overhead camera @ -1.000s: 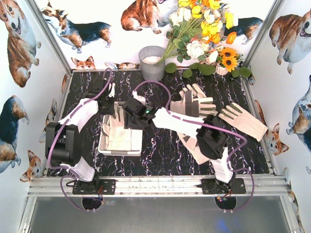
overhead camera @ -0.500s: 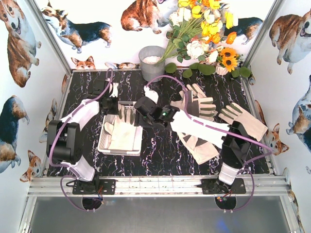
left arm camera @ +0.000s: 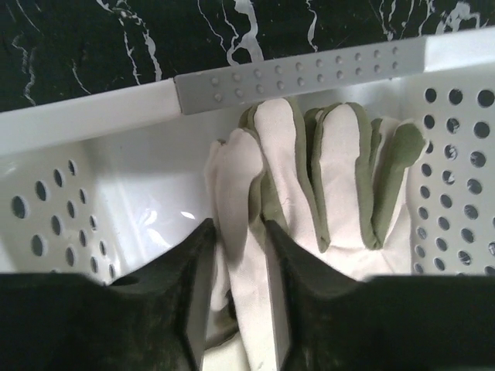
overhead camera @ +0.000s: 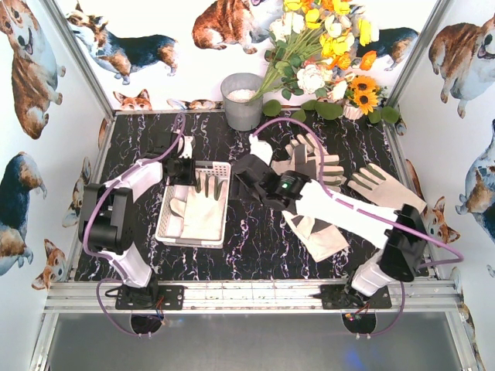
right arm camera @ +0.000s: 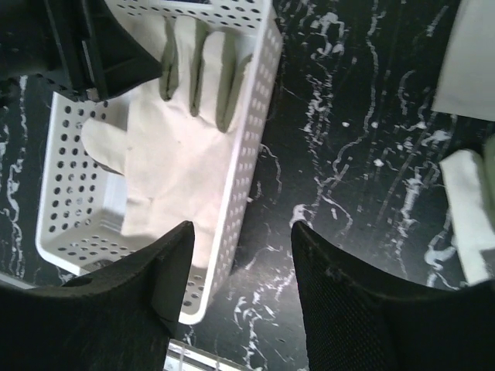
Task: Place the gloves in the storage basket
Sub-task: Place the glove in the bin.
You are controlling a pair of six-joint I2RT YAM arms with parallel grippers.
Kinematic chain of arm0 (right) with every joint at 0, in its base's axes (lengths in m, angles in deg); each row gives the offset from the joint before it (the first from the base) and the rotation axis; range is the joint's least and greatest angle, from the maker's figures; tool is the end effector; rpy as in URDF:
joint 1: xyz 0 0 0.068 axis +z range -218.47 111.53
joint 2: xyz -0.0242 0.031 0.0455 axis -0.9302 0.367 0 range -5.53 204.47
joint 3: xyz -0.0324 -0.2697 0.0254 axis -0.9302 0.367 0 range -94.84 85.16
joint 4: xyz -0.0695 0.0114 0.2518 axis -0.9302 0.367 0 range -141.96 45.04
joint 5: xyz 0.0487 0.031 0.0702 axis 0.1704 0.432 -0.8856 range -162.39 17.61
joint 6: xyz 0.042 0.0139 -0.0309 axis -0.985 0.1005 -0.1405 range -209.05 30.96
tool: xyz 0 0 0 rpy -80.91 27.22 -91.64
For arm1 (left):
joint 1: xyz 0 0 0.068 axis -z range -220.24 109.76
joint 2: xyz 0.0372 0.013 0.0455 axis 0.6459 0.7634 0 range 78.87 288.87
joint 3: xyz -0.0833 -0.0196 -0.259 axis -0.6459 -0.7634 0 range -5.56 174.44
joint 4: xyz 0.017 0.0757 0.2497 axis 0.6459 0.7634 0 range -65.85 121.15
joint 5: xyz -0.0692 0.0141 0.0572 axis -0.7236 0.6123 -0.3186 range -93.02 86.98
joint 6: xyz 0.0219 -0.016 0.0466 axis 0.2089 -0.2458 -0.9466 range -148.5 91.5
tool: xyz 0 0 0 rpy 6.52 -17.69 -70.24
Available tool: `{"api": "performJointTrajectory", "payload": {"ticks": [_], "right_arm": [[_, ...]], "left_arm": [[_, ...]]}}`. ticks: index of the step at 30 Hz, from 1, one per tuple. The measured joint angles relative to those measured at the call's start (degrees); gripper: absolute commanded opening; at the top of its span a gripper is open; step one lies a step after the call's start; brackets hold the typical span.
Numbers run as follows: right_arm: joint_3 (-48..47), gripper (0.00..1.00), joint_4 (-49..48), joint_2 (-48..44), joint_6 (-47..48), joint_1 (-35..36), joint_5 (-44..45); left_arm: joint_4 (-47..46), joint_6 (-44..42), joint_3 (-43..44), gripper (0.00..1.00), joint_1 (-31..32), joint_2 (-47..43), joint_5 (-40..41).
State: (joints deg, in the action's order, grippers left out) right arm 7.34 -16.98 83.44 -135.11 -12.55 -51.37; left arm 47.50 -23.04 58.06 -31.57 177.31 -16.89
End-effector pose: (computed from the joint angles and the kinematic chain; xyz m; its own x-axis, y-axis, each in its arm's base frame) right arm 0.2020 0.2756 0.3116 -0.7368 0.1108 -0.6670 -0.1488 0.9357 0.3198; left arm 0.3461 -0.0613 0.1917 -0.8619 0.0379 -0.5057 0.1901 0.9486 -0.2529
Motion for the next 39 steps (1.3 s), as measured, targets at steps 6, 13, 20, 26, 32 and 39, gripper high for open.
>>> {"api": "performJointTrajectory", "payload": {"ticks": [6, 13, 20, 26, 32, 39], "right_arm": [[3.52, 0.58, 2.34, -5.86, 2.03, -0.26, 2.62], [8.68, 0.59, 4.61, -12.70, 3.13, -1.42, 4.66], [13.62, 0.59, 6.88, -17.75, 2.62, -3.74, 4.74], [15.15, 0.59, 7.80, -19.23, 2.51, -5.38, 4.61], [17.33, 0.60, 8.35, -19.82, 2.45, -7.45, 3.91], [19.65, 0.61, 9.68, -23.54, 2.49, -11.15, 2.56]], "left_arm": [[0.83, -0.28, 0.00, 0.55, 0.00, -4.46, 2.21], [0.59, 1.09, -0.44, 0.31, 0.00, -14.95, 2.25], [-1.31, 3.82, -6.93, 0.15, 0.24, -13.18, -2.23], [-2.60, 5.62, -11.21, 0.14, 0.85, -10.58, -5.33], [-5.01, 6.47, -11.28, 0.15, 0.90, -6.40, -4.70], [-7.19, 6.99, -11.02, 0.21, 0.92, -1.86, -3.82]]}}
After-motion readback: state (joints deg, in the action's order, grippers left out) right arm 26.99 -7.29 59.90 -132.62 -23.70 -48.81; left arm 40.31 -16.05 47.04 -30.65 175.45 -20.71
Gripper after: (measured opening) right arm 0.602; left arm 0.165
